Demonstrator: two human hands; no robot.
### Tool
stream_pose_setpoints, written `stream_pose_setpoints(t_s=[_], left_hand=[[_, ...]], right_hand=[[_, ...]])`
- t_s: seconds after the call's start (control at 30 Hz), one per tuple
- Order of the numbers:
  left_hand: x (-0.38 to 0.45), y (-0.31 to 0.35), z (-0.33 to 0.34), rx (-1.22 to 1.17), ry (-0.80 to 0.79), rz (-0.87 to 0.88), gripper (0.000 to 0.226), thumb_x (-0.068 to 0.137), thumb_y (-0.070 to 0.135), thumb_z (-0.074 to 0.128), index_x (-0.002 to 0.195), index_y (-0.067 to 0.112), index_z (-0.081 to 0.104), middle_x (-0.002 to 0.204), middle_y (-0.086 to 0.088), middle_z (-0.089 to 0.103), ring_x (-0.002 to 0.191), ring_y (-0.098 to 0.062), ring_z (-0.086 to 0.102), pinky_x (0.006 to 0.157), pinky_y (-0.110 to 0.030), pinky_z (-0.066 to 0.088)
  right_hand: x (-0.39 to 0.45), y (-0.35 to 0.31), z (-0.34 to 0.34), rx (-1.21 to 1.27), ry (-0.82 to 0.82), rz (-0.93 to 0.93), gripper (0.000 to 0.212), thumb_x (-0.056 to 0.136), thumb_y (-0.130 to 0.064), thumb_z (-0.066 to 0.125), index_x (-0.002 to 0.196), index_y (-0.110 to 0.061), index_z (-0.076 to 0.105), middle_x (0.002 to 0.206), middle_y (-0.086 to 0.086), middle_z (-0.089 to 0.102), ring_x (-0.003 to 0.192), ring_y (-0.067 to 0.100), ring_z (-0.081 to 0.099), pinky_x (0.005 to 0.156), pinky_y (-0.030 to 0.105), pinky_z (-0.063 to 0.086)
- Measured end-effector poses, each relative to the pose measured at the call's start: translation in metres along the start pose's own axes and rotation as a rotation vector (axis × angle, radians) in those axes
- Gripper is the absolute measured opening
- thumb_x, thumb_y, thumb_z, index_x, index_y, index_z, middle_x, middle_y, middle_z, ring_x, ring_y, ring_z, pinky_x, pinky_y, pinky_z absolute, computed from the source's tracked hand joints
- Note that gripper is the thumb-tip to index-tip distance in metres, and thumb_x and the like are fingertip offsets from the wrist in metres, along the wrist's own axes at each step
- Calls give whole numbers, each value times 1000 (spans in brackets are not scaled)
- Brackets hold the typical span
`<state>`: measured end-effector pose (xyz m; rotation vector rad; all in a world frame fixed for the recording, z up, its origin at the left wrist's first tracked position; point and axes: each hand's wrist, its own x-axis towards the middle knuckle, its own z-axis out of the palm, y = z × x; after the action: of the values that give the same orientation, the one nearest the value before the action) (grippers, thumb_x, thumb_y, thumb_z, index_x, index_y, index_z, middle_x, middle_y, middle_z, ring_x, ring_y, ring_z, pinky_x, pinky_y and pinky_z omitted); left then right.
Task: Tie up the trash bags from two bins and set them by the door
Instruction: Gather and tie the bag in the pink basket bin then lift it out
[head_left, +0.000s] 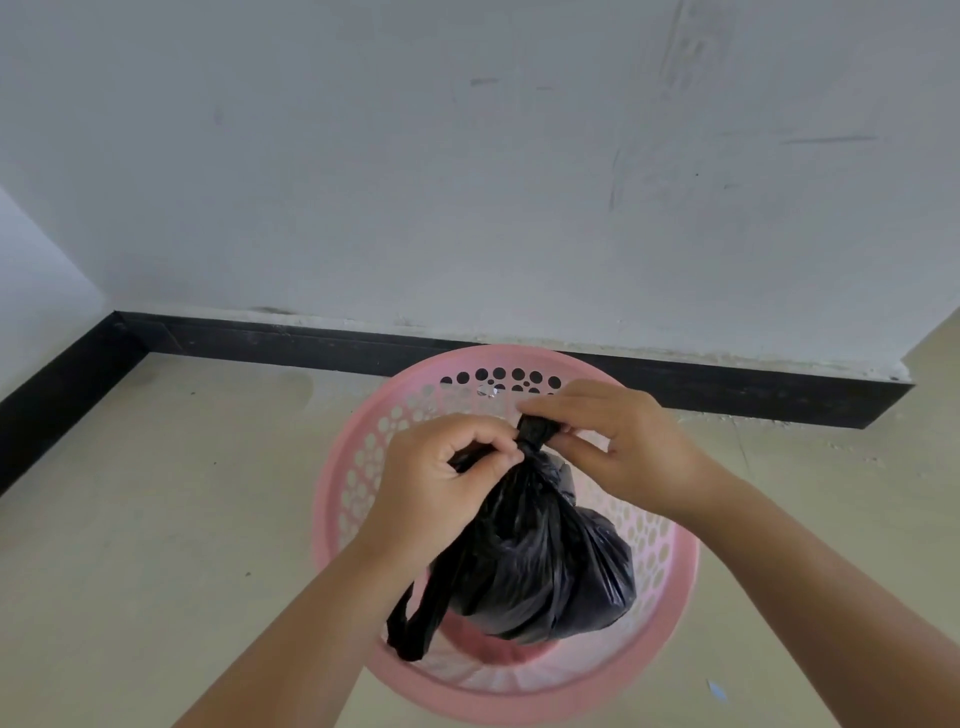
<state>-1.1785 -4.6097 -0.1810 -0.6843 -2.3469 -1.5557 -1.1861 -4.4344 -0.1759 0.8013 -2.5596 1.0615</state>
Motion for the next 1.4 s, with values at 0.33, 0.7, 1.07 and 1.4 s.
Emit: stream_pose_setpoints(t_s=[0.33, 0.7, 1.07, 1.4], left_hand=[[7, -2, -14, 381, -91, -123, 10, 82, 15, 62, 77, 8, 68, 56, 19, 49, 51, 5, 50, 55, -3, 36], [8, 5, -53, 162, -150, -221, 28, 81, 25, 62, 55, 14, 61, 46, 7, 41, 48, -6, 39, 47, -10, 30], [2, -18, -61, 262, -304, -341, 32, 84, 23, 60, 57, 7, 55, 54, -2, 44, 47, -7, 37, 51, -19, 32], [17, -5, -63, -41, -67, -530, 27, 91, 19, 48, 64, 17, 51, 60, 3, 51, 54, -3, 52, 59, -14, 40]], right_hand=[[6, 12, -3, -419, -42, -282, 55, 95, -33, 30, 58, -7, 62, 50, 3, 54, 43, 20, 51, 53, 24, 35], [13, 8, -36, -131, -85, -190, 57, 91, -37, 38, 56, 4, 57, 51, 0, 41, 58, 8, 33, 57, 2, 32], [-7, 43, -9, -373, -62, -69, 44, 82, -29, 42, 51, -3, 56, 44, -2, 47, 51, 13, 41, 56, 19, 37], [-4, 27, -12, -682, -328, 614, 54, 91, -29, 47, 139, -23, 24, 140, 9, 36, 128, 29, 34, 102, 42, 34]])
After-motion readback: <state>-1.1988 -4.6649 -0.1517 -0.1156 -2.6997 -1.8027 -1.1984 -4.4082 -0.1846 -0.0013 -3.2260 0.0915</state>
